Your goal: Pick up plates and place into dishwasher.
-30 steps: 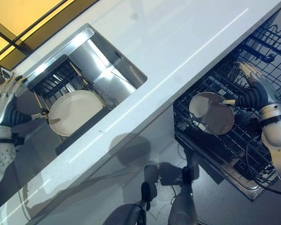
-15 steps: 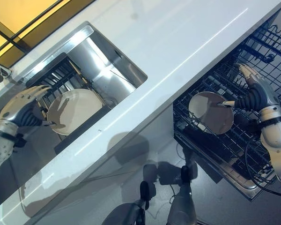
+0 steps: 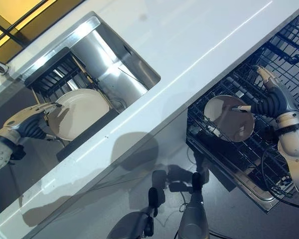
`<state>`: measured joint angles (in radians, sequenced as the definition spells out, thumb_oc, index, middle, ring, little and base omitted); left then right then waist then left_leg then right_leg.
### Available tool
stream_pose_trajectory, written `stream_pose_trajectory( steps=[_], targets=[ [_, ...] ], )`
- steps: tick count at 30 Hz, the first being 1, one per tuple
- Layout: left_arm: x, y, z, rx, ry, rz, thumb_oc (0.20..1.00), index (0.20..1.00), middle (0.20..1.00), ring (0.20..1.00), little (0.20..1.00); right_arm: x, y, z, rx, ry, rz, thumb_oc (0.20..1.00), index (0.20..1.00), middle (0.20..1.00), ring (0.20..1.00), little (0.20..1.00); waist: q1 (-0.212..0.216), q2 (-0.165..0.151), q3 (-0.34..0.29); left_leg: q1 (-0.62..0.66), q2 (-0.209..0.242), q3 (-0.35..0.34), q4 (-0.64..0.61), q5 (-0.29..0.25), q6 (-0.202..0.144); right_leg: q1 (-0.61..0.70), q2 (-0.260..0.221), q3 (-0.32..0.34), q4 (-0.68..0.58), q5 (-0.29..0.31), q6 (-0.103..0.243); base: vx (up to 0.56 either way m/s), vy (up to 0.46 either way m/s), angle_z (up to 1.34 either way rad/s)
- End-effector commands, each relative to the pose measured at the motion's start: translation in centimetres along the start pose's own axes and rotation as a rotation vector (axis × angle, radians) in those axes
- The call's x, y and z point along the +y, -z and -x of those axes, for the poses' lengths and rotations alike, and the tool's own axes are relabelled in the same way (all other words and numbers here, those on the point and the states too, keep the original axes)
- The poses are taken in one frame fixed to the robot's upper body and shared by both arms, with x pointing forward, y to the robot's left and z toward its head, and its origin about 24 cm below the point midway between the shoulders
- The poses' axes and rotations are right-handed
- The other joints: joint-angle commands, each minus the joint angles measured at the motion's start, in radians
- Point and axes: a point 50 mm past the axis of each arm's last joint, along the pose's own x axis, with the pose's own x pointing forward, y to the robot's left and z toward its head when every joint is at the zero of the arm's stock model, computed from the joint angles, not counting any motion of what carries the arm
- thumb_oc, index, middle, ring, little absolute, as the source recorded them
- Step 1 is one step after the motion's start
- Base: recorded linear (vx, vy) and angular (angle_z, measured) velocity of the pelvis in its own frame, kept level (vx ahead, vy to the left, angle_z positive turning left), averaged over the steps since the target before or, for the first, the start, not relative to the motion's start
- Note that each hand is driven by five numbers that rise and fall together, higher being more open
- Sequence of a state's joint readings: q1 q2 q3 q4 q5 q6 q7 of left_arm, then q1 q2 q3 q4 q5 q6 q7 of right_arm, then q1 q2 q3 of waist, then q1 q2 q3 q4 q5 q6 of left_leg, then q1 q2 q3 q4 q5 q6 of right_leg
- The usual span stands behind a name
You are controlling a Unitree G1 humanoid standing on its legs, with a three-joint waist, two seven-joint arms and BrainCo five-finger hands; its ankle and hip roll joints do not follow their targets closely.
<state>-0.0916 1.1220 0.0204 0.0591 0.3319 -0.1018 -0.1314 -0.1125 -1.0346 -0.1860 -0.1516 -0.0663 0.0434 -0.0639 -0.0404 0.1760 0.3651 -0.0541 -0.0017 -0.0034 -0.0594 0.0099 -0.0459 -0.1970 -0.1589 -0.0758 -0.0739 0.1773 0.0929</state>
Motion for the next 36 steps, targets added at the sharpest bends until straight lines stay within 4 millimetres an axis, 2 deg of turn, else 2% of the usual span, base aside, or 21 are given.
stream_pose_trajectory(
  steps=[1, 13, 20, 26, 31, 36],
  targets=[
    [3.0, 0.9, 0.4, 0.032, -0.067, -0.002, 1.000, 1.000, 1.000, 1.000, 1.000, -1.9, -2.0, -0.4, -0.107, 0.069, 0.040, 1.000, 1.000, 1.000, 1.000, 1.000, 0.004, -0.037, -0.036, -0.105, -0.004, 0.000, 0.033, 0.071, -0.002, -0.004, -0.026, 0.032, 0.222, -0.185, 0.036, 0.00, 0.000, 0.00],
    [2.4, -0.5, 0.2, -0.052, 0.023, 0.075, 1.000, 1.000, 1.000, 1.000, 1.000, -1.7, -1.6, 0.0, -0.096, 0.065, 0.027, 1.000, 1.000, 1.000, 1.000, 1.000, 0.001, -0.043, -0.042, -0.099, -0.005, 0.005, 0.045, 0.060, 0.002, 0.006, -0.028, 0.032, 0.223, -0.187, 0.039, 0.01, -0.001, 0.00],
    [2.6, -1.1, 0.0, -0.086, -0.001, 0.081, 1.000, 1.000, 1.000, 1.000, 1.000, -1.5, -1.7, -0.1, -0.098, 0.076, 0.015, 1.000, 1.000, 1.000, 1.000, 1.000, 0.001, -0.050, -0.025, -0.112, -0.001, 0.010, 0.051, 0.060, 0.003, -0.006, -0.023, 0.037, 0.225, -0.182, 0.039, 0.00, -0.020, 0.00],
    [2.8, -1.2, 0.0, -0.106, -0.062, 0.070, 1.000, 1.000, 1.000, 1.000, 1.000, -1.1, -1.6, 0.0, -0.100, 0.086, 0.001, 1.000, 1.000, 1.000, 1.000, 1.000, 0.004, -0.055, -0.014, -0.124, 0.001, 0.011, 0.060, 0.059, 0.003, -0.015, -0.023, 0.031, 0.230, -0.181, 0.037, -0.01, -0.027, 0.00],
    [2.2, -1.6, 0.1, -0.125, -0.064, 0.052, 1.000, 1.000, 1.000, 1.000, 1.000, -1.0, -1.6, 0.0, -0.100, 0.089, 0.003, 1.000, 1.000, 1.000, 1.000, 1.000, 0.006, -0.054, -0.008, -0.133, 0.002, 0.010, 0.062, 0.062, 0.002, -0.021, -0.021, 0.030, 0.230, -0.179, 0.036, 0.00, 0.000, 0.00],
    [2.1, -1.7, 0.2, -0.136, -0.059, -0.020, 1.000, 1.000, 1.000, 1.000, 1.000, -1.1, -1.6, -0.1, -0.102, 0.096, 0.004, 1.000, 1.000, 1.000, 1.000, 1.000, 0.007, -0.057, 0.003, -0.146, 0.004, 0.011, 0.068, 0.062, 0.002, -0.032, -0.018, 0.029, 0.234, -0.179, 0.033, 0.00, 0.000, 0.00]
  ],
)
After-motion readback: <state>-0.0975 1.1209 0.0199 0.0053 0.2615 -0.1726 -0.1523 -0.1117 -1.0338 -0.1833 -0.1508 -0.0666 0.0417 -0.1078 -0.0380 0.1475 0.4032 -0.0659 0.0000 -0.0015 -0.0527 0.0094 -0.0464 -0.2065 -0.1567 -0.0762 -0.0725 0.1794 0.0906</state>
